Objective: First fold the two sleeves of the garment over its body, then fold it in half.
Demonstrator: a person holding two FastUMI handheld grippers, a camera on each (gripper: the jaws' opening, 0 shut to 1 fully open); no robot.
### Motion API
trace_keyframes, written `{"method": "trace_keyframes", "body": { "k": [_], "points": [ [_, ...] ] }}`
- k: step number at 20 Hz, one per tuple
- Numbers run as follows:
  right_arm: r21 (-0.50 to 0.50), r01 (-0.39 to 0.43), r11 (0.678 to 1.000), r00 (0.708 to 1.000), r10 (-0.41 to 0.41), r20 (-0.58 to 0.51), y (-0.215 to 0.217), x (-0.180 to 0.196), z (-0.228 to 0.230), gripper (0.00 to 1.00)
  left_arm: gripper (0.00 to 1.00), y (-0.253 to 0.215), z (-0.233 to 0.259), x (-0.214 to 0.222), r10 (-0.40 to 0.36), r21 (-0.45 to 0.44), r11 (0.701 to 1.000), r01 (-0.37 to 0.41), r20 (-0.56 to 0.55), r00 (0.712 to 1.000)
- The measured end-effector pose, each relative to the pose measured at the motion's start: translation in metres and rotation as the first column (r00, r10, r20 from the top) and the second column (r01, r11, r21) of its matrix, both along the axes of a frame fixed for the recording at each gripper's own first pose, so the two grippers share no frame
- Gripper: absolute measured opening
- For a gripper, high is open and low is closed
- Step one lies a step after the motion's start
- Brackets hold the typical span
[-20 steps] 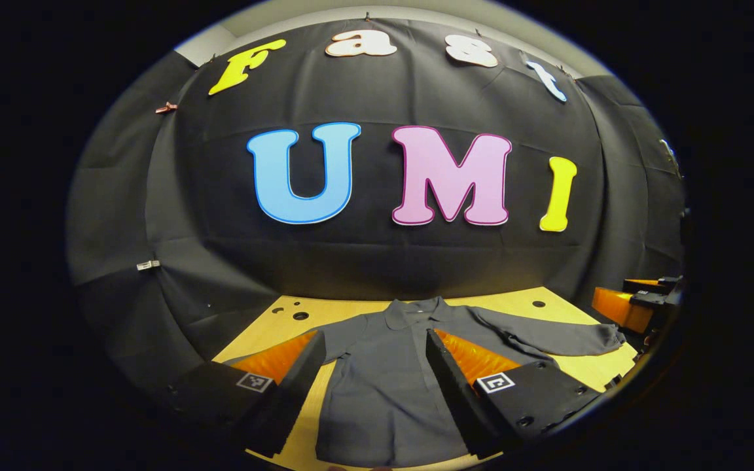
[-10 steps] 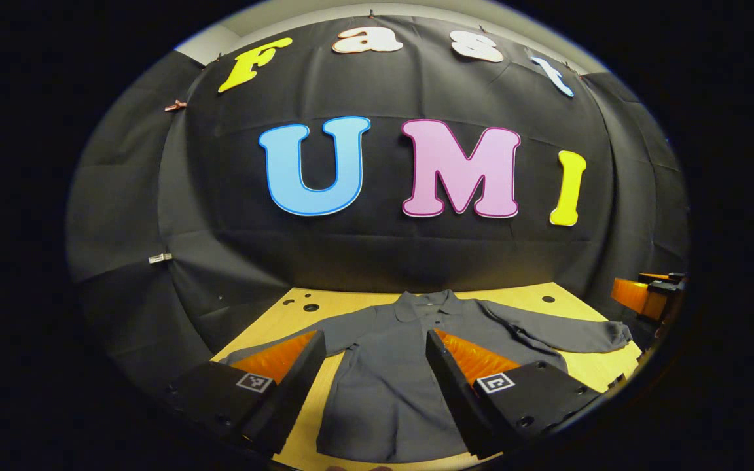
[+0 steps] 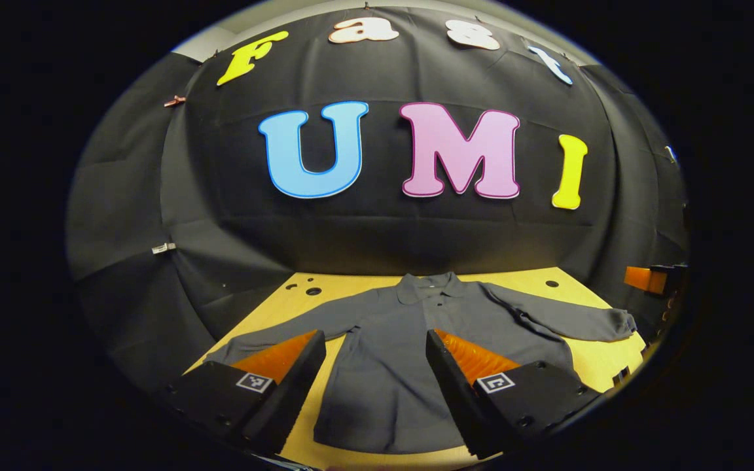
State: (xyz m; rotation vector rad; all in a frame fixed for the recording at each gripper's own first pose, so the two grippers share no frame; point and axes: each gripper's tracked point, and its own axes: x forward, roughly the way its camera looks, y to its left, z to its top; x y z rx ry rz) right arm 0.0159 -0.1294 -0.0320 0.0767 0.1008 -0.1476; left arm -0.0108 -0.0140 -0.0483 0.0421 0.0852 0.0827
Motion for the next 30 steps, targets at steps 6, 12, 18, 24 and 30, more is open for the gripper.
{"method": "trace_keyframes", "body": {
  "k": [6, 12, 18, 24, 30],
  "points": [
    [0.022, 0.118, 0.993, 0.989, -0.115, -0.097, -0.066, 0.018, -0.034, 0.97, 0.97, 0.002, -0.008, 0.013, 0.058, -0.026, 0.998, -0.058, -0.029, 0.998],
    [0.069, 0.221, 0.973, 0.956, -0.202, -0.211, -0.125, 0.044, -0.079, 0.98, 0.97, 0.008, -0.025, 0.024, 0.136, -0.025, 0.99, -0.139, -0.086, 0.987],
    [0.056, 0.276, 0.959, 0.925, -0.25, -0.285, -0.18, 0.073, -0.116, 0.98, 0.97, 0.003, -0.043, 0.034, 0.207, -0.049, 0.975, -0.215, -0.123, 0.97],
    [-0.004, 0.304, 0.953, 0.884, -0.284, -0.371, -0.223, 0.108, -0.158, 0.99, 0.97, -0.017, -0.064, 0.031, 0.201, -0.084, 0.972, -0.22, -0.191, 0.961],
    [0.011, 0.347, 0.938, 0.827, -0.3, -0.475, -0.256, 0.122, -0.2, 0.98, 0.97, -0.018, -0.067, 0.025, 0.217, -0.05, 0.972, -0.231, -0.198, 0.956]
  ]
}}
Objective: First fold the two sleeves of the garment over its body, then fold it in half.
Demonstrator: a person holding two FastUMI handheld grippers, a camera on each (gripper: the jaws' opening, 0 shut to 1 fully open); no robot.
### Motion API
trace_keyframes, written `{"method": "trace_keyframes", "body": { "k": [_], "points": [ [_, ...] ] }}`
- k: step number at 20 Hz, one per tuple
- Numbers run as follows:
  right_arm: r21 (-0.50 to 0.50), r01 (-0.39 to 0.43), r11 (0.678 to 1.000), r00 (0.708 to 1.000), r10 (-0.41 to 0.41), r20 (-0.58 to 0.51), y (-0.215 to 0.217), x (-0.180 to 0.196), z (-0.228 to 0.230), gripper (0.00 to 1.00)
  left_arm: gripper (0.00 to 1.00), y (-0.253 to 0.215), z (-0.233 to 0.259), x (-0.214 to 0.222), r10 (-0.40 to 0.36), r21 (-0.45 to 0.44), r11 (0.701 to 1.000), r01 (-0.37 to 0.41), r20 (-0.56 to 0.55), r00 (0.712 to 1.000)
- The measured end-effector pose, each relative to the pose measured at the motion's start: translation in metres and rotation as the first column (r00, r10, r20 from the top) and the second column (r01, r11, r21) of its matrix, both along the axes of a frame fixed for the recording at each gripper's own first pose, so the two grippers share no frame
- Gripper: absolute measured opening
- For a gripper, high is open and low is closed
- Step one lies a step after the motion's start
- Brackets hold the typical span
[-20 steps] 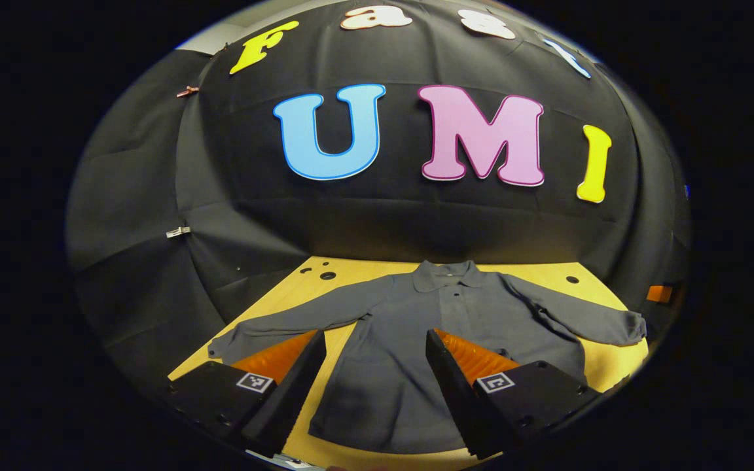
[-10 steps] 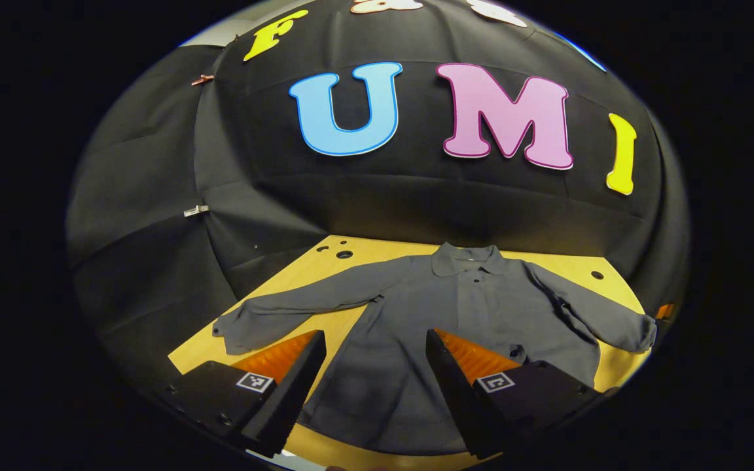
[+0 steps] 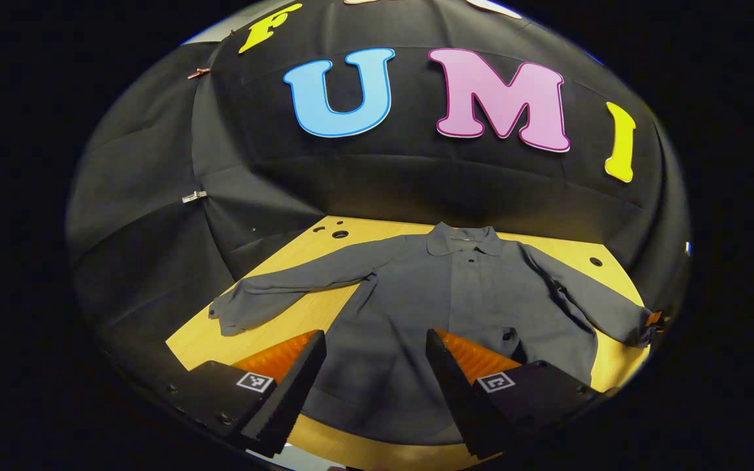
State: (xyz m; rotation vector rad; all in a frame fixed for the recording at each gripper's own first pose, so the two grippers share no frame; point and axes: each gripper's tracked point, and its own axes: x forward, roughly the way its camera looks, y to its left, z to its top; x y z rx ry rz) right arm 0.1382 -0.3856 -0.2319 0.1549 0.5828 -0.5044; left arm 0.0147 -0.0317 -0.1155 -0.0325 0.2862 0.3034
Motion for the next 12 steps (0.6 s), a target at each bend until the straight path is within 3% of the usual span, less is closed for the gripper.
{"method": "trace_keyframes", "body": {
  "k": [9, 11, 12],
  "points": [
    [0.098, 0.025, 0.995, 0.999, -0.021, -0.041, -0.013, 0.004, -0.019, 0.97, 0.97, -0.013, -0.005, 0.006, -0.035, -0.002, 0.999, 0.035, -0.018, 0.999],
    [0.091, -0.004, 0.996, 0.998, 0.01, -0.061, -0.01, 0.008, -0.019, 0.97, 0.97, -0.014, -0.007, 0.006, -0.037, -0.001, 0.999, 0.037, -0.024, 0.999],
    [0.087, -0.025, 0.996, 0.997, 0.032, -0.075, -0.005, 0.01, -0.019, 0.9, 0.97, -0.015, -0.007, 0.007, -0.038, -0.004, 0.999, 0.038, -0.03, 0.999]
  ]
}}
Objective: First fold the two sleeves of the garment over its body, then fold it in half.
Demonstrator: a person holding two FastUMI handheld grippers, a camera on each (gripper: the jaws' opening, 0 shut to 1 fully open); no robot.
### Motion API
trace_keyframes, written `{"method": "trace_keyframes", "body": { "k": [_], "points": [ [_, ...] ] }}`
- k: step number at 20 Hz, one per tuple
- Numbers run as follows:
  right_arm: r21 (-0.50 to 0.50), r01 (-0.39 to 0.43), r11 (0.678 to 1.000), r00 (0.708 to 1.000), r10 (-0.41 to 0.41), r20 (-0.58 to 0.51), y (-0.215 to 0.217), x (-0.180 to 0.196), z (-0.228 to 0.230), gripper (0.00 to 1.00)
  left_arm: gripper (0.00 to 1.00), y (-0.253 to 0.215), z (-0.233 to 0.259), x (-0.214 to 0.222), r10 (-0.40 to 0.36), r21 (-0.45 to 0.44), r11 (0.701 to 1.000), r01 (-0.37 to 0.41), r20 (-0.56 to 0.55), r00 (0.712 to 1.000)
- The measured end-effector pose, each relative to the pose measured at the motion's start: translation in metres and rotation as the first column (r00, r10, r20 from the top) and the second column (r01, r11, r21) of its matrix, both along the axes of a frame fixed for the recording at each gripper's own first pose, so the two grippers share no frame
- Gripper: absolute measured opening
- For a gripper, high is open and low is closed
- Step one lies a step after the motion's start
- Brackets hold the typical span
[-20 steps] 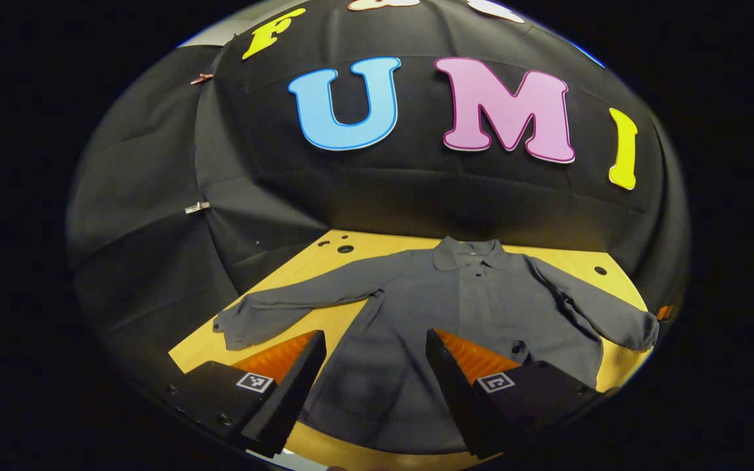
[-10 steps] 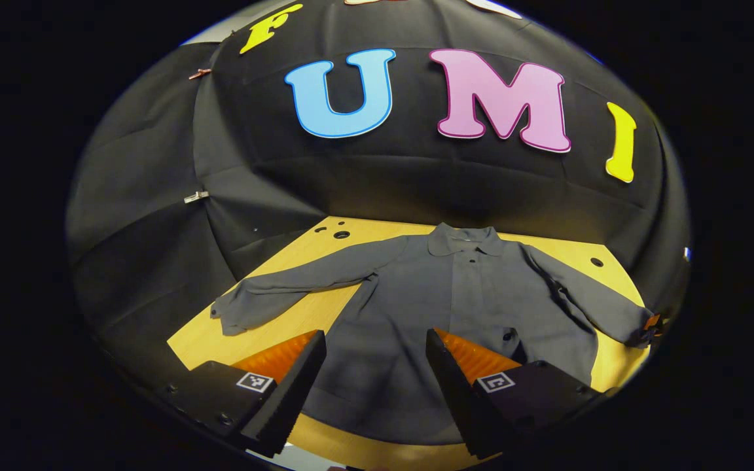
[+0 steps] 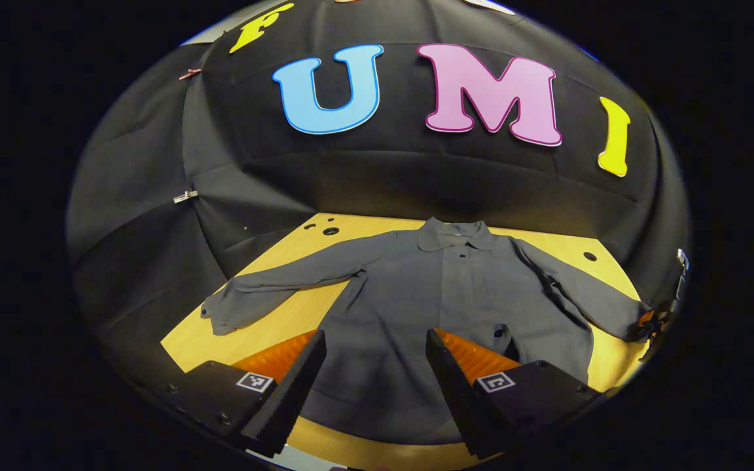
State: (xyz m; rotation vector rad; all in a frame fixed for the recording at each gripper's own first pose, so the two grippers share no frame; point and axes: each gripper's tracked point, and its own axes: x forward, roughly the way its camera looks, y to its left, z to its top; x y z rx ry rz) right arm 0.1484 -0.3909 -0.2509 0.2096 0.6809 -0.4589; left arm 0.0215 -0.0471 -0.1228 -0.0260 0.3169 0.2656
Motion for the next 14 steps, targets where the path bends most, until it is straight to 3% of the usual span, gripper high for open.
{"method": "trace_keyframes", "body": {
  "k": [1, 2, 3, 4, 7, 8, 9, 14],
  "points": [
    [0.009, -0.017, 1.0, 1.0, 0.017, -0.019, 0.007, 0.003, -0.002, 0.86, 0.97, -0.001, -0.002, -0.001, 0.0, 0.001, 1.0, 0.0, -0.007, 1.0],
    [0.013, -0.026, 1.0, 0.999, 0.027, -0.031, 0.011, 0.009, -0.005, 0.72, 0.97, -0.001, -0.002, -0.002, 0.003, 0.006, 1.0, -0.003, -0.013, 1.0],
    [0.023, -0.04, 0.999, 0.998, 0.041, -0.041, 0.015, 0.012, -0.006, 0.66, 0.97, 0.0, -0.004, -0.005, 0.008, 0.009, 1.0, -0.007, -0.019, 1.0],
    [0.026, -0.054, 0.998, 0.997, 0.056, -0.047, 0.016, 0.013, -0.004, 0.45, 0.97, 0.0, -0.004, -0.008, 0.011, 0.01, 1.0, -0.01, -0.026, 1.0],
    [0.017, -0.101, 0.995, 0.994, 0.101, -0.046, 0.022, 0.016, -0.004, 0.17, 0.97, 0.005, -0.005, -0.017, 0.027, 0.008, 1.0, -0.027, -0.035, 0.999],
    [0.022, -0.128, 0.992, 0.99, 0.129, -0.053, 0.027, 0.017, -0.006, 0.0, 0.97, 0.007, -0.005, -0.02, 0.032, 0.008, 0.999, -0.032, -0.04, 0.999],
    [0.027, -0.154, 0.988, 0.986, 0.155, -0.059, 0.03, 0.018, -0.005, 0.06, 0.97, 0.009, -0.008, -0.024, 0.037, 0.008, 0.999, -0.036, -0.049, 0.998],
    [0.061, -0.13, 0.99, 0.99, 0.133, -0.051, 0.031, 0.016, 0.005, 0.05, 0.97, 0.023, -0.01, -0.028, 0.046, -0.001, 0.999, -0.046, -0.067, 0.997]
  ]
}}
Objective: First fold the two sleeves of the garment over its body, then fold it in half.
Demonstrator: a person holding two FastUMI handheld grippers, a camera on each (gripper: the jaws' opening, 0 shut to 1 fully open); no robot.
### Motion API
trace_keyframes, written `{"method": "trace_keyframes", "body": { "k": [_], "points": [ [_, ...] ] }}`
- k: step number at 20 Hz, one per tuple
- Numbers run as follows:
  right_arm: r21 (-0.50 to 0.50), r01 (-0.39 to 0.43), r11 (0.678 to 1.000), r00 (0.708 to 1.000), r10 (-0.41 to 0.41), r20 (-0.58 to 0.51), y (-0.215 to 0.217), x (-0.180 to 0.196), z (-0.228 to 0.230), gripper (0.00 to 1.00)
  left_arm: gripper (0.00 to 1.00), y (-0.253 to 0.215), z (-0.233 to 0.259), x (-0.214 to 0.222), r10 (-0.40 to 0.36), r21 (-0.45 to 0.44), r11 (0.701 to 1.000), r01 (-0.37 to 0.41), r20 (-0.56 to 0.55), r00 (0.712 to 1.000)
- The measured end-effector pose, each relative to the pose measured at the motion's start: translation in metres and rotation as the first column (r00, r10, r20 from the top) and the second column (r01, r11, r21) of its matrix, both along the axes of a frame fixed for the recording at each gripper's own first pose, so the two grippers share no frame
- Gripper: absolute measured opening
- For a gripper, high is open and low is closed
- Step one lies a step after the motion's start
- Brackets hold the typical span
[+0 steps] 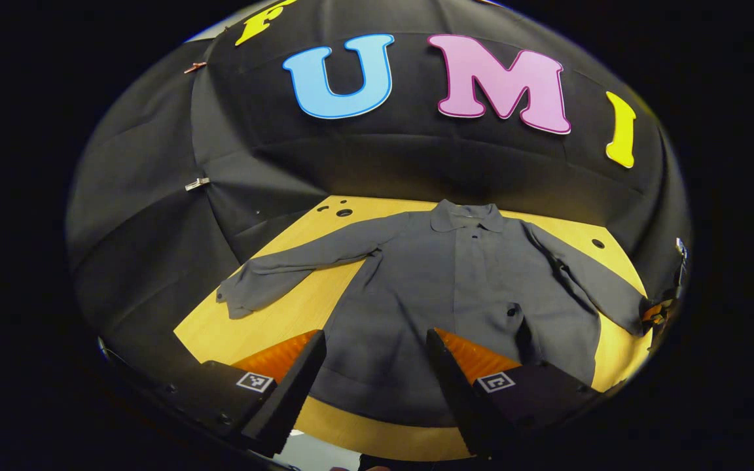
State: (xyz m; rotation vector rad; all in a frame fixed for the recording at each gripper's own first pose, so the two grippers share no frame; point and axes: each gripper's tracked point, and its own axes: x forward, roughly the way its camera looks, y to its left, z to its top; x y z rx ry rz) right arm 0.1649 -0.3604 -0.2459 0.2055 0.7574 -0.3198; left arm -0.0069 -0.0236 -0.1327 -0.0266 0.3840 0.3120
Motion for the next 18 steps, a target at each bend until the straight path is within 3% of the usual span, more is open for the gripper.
{"method": "trace_keyframes", "body": {
  "k": [4, 5, 7, 18],
  "points": [
    [-0.053, -0.041, 0.998, 0.998, 0.043, 0.051, 0.005, 0.009, 0.025, 0.05, 0.97, 0.007, 0.008, 0.002, -0.015, 0.004, 1.0, 0.015, 0.01, 1.0],
    [-0.074, -0.058, 0.996, 0.996, 0.063, 0.064, 0.009, 0.01, 0.037, 0.0, 0.97, 0.007, 0.008, 0.002, -0.023, 0.003, 1.0, 0.023, 0.013, 1.0],
    [-0.108, -0.093, 0.99, 0.991, 0.103, 0.088, 0.022, 0.011, 0.061, 0.05, 0.97, 0.007, 0.006, 0.003, -0.041, -0.004, 0.999, 0.041, 0.013, 0.999],
    [-0.176, -0.243, 0.954, 0.939, 0.277, 0.203, 0.116, 0.025, 0.159, 0.05, 0.97, 0.032, -0.006, -0.01, -0.035, -0.037, 0.999, 0.036, 0.017, 0.999]
  ]
}}
